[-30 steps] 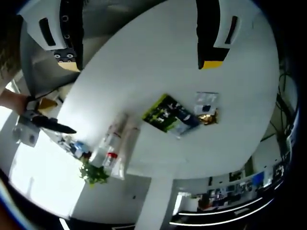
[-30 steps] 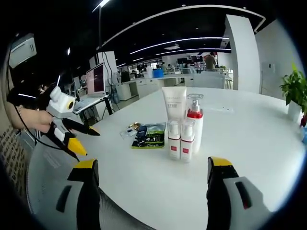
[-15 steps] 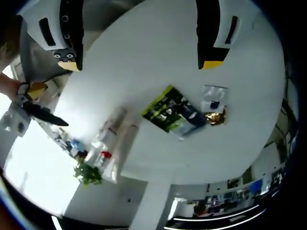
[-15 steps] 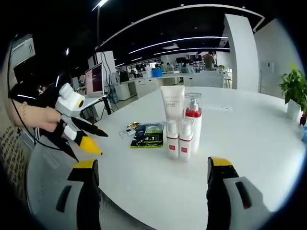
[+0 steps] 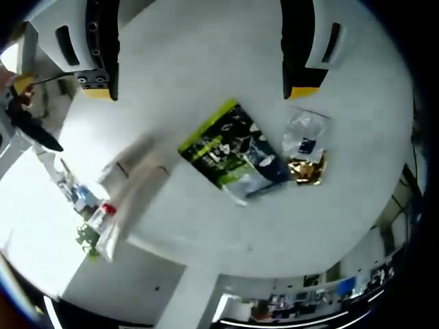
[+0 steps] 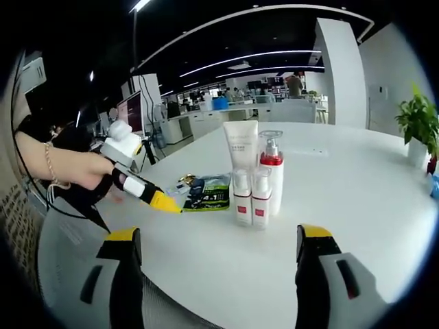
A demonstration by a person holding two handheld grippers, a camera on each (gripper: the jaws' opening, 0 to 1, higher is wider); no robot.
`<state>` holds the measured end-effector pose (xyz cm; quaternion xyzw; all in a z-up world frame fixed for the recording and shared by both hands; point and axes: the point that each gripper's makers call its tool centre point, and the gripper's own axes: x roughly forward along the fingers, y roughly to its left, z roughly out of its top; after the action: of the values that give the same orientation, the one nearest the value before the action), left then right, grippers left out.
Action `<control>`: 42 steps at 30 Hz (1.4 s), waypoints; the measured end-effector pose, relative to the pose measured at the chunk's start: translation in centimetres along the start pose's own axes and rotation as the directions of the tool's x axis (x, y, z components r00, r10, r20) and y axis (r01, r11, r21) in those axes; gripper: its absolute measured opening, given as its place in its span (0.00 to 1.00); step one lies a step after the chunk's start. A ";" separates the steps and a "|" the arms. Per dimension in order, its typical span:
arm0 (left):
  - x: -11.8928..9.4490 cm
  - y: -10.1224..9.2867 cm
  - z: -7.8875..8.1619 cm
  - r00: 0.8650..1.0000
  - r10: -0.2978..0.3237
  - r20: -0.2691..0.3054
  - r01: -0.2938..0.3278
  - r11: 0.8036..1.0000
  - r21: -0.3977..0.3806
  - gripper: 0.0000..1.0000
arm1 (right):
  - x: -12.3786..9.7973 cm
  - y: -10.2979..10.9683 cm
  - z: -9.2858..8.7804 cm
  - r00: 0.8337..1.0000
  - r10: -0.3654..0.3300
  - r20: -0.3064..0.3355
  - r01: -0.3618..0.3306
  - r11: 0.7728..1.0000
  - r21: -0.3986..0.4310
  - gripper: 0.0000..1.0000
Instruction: Arrange the skincare products in the storage area until every visible bottle or jar stands upright without overlapping.
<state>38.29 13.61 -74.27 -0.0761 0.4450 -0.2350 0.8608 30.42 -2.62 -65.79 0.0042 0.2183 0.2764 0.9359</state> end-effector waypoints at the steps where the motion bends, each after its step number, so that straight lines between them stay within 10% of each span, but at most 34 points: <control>1: 0.4 0.1 0.2 1.000 0.010 0.000 -0.010 1.000 -0.009 0.97 | 0.0 -0.1 0.0 1.000 -0.002 -0.002 0.002 1.000 0.000 0.94; 22: 5.6 1.8 4.5 0.973 0.216 0.075 -0.203 0.967 -0.152 0.96 | 0.0 -1.2 -0.4 0.999 -0.047 -0.019 0.047 0.998 0.038 0.93; 42: 7.2 3.4 5.9 0.913 0.403 0.069 -0.381 0.900 -0.214 0.91 | 0.2 -1.6 -0.8 0.997 -0.065 -0.041 0.067 0.997 0.045 0.93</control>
<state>47.70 12.74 -77.18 -0.0821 0.4234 -0.0075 0.9022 31.03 -3.97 -66.80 0.0131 0.2430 0.2400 0.9398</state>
